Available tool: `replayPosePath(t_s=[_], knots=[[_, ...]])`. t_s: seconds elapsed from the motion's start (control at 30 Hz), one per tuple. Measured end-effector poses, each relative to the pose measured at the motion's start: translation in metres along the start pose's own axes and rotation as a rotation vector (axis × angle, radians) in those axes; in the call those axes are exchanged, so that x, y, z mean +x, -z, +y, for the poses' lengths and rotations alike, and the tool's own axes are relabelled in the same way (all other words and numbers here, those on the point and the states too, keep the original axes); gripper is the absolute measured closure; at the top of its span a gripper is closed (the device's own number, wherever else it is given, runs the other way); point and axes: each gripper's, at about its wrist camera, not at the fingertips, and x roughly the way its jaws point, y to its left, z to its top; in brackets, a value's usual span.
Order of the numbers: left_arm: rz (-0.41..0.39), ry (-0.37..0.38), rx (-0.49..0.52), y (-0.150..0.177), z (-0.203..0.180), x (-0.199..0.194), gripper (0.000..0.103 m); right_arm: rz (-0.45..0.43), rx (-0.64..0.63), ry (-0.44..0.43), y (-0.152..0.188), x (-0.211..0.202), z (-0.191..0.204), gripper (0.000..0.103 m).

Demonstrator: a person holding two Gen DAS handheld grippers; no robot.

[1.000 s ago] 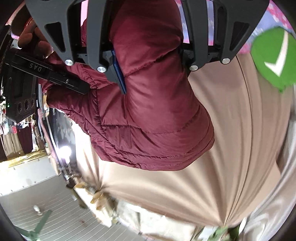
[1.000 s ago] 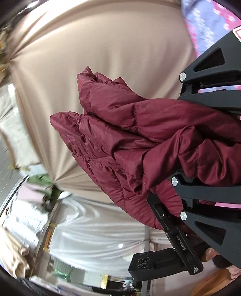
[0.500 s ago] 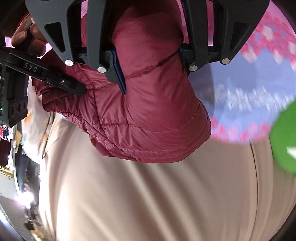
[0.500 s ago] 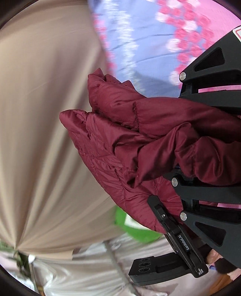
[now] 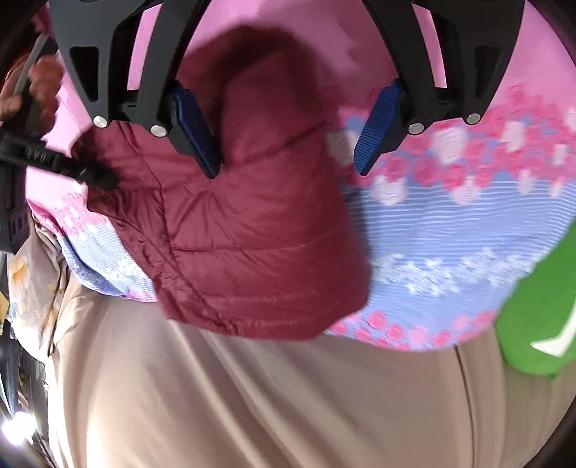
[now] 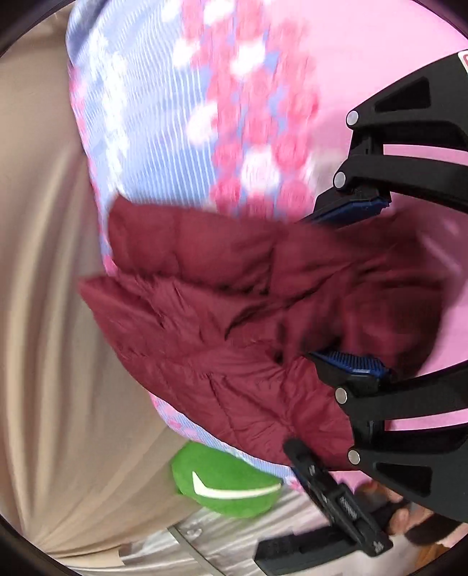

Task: Fold large clothes
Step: 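Lower the jacket bundle onto the bedspread with both tools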

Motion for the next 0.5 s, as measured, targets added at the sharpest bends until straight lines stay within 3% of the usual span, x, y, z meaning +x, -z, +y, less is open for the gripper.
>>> replayPosePath(t_s=[0.03,0.1,0.13,0.17,0.27,0.33,0.4,0.5], knots=[[-0.005,-0.036,0.003,-0.001,-0.001,-0.014,0.021,-0.020,0.001,0.021,0.000,-0.013,0.000,0.046],[-0.007,-0.071,-0.002,-0.003,-0.002,-0.032,0.021,-0.079,-0.006,0.006,-0.001,-0.040,0.008,0.064],[-0.004,-0.067,-0.017,-0.007,-0.005,-0.041,0.021,-0.084,-0.019,-0.010,-0.005,-0.047,0.015,0.082],[-0.001,-0.050,-0.036,-0.009,-0.007,-0.046,0.021,-0.082,-0.055,-0.039,-0.008,-0.053,0.030,0.092],[0.057,0.008,-0.096,-0.015,-0.016,-0.044,0.022,-0.066,-0.137,-0.082,-0.008,-0.051,0.058,0.100],[0.095,0.012,-0.107,-0.010,-0.023,-0.033,0.022,-0.035,-0.209,-0.023,-0.005,-0.030,0.073,0.102],[0.121,-0.031,-0.094,-0.003,-0.028,-0.021,0.028,0.009,-0.210,0.030,-0.002,-0.009,0.070,0.103],[0.170,-0.087,-0.098,0.011,-0.028,-0.003,0.027,0.052,-0.137,0.084,-0.002,0.008,0.045,0.103]])
